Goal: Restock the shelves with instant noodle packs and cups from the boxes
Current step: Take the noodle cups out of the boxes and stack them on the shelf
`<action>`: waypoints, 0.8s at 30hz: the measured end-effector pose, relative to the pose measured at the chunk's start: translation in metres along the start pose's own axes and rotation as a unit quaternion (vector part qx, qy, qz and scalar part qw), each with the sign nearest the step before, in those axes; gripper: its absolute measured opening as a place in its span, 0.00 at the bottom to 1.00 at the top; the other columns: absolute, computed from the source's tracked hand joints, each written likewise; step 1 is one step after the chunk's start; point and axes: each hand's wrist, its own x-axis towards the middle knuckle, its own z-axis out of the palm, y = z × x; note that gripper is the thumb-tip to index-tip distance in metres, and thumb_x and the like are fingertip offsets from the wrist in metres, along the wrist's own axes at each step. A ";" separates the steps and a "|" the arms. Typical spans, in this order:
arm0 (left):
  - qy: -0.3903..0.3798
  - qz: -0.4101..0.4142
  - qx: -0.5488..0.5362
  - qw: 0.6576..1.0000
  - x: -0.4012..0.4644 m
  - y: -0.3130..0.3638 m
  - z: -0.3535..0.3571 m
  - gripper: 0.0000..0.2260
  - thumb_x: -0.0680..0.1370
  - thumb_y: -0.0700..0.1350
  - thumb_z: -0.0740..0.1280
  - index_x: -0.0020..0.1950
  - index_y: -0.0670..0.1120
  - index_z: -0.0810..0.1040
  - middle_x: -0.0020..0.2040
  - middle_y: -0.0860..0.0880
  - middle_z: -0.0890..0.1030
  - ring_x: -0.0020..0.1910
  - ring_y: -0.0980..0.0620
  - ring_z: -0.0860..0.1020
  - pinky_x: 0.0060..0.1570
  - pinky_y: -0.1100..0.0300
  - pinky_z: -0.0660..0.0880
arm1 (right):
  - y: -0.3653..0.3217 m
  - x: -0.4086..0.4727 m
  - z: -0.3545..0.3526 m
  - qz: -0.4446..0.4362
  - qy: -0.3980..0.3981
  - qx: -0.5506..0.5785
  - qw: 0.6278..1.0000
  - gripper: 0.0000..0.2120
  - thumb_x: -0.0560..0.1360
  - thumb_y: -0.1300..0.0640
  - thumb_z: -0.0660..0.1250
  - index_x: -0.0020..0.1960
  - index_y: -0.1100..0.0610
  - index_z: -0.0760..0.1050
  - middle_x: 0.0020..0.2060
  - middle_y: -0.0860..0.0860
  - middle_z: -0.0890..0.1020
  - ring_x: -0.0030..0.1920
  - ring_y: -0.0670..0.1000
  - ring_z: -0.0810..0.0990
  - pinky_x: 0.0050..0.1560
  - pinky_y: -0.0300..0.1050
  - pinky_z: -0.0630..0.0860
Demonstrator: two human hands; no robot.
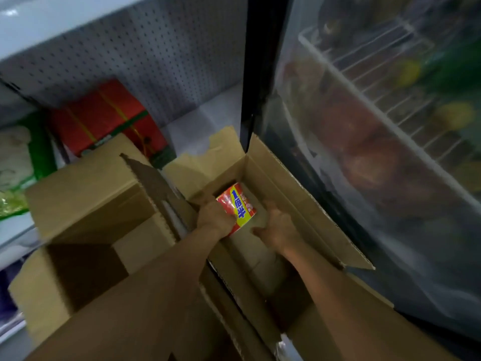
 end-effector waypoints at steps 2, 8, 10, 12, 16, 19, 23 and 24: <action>0.001 -0.050 -0.079 0.996 0.013 -0.007 0.010 0.29 0.74 0.42 0.71 0.71 0.38 0.64 0.67 0.39 0.73 0.66 0.42 0.72 0.63 0.54 0.68 | 0.005 0.013 0.006 -0.021 -0.004 0.015 1.000 0.33 0.74 0.55 0.71 0.73 0.56 0.60 0.66 0.56 0.74 0.63 0.56 0.75 0.60 0.47 0.72; 0.003 -0.187 -0.294 0.937 0.066 -0.019 0.045 0.29 0.78 0.53 0.66 0.74 0.41 0.63 0.69 0.42 0.72 0.66 0.43 0.72 0.63 0.50 0.69 | 0.024 0.080 0.039 -0.041 -0.049 0.055 0.996 0.37 0.73 0.55 0.72 0.75 0.52 0.55 0.69 0.54 0.71 0.64 0.54 0.74 0.61 0.44 0.70; -0.004 -0.221 -0.324 0.920 0.079 -0.022 0.052 0.31 0.78 0.58 0.63 0.76 0.44 0.59 0.71 0.43 0.68 0.69 0.43 0.69 0.65 0.48 0.67 | 0.028 0.097 0.046 -0.045 -0.064 0.066 0.995 0.38 0.74 0.56 0.71 0.76 0.52 0.53 0.69 0.54 0.69 0.65 0.54 0.72 0.62 0.44 0.69; -0.004 -0.241 -0.349 0.906 0.092 -0.027 0.060 0.33 0.77 0.62 0.60 0.76 0.45 0.58 0.71 0.43 0.68 0.69 0.42 0.68 0.65 0.47 0.67 | 0.032 0.111 0.053 -0.053 -0.066 0.078 0.993 0.39 0.74 0.56 0.71 0.77 0.52 0.52 0.71 0.54 0.68 0.67 0.55 0.71 0.66 0.47 0.69; -0.021 -0.289 -0.437 0.851 0.112 -0.026 0.069 0.36 0.77 0.68 0.52 0.76 0.46 0.58 0.73 0.41 0.66 0.70 0.41 0.67 0.66 0.44 0.62 | 0.037 0.135 0.065 -0.032 -0.077 0.124 0.989 0.38 0.75 0.54 0.69 0.77 0.53 0.51 0.71 0.55 0.67 0.68 0.56 0.69 0.67 0.51 0.69; -0.048 -0.327 -0.498 0.802 0.115 -0.024 0.071 0.34 0.77 0.68 0.51 0.77 0.49 0.55 0.76 0.41 0.60 0.74 0.38 0.60 0.70 0.38 0.52 | 0.042 0.143 0.072 -0.020 -0.111 0.137 0.984 0.38 0.76 0.54 0.68 0.77 0.54 0.49 0.72 0.53 0.65 0.69 0.54 0.68 0.63 0.43 0.68; -0.089 -0.362 -0.540 0.755 0.114 -0.027 0.072 0.37 0.76 0.68 0.57 0.77 0.49 0.53 0.75 0.41 0.59 0.74 0.37 0.57 0.70 0.38 0.52 | 0.048 0.144 0.081 -0.018 -0.108 0.145 0.983 0.41 0.74 0.53 0.70 0.78 0.53 0.49 0.72 0.53 0.65 0.69 0.53 0.69 0.60 0.40 0.67; -0.093 -0.369 -0.541 0.750 0.113 -0.027 0.071 0.38 0.75 0.68 0.59 0.77 0.48 0.53 0.75 0.41 0.60 0.73 0.37 0.58 0.70 0.38 0.53 | 0.050 0.143 0.082 -0.014 -0.102 0.146 0.984 0.41 0.74 0.53 0.71 0.78 0.53 0.49 0.72 0.53 0.65 0.68 0.53 0.69 0.62 0.42 0.68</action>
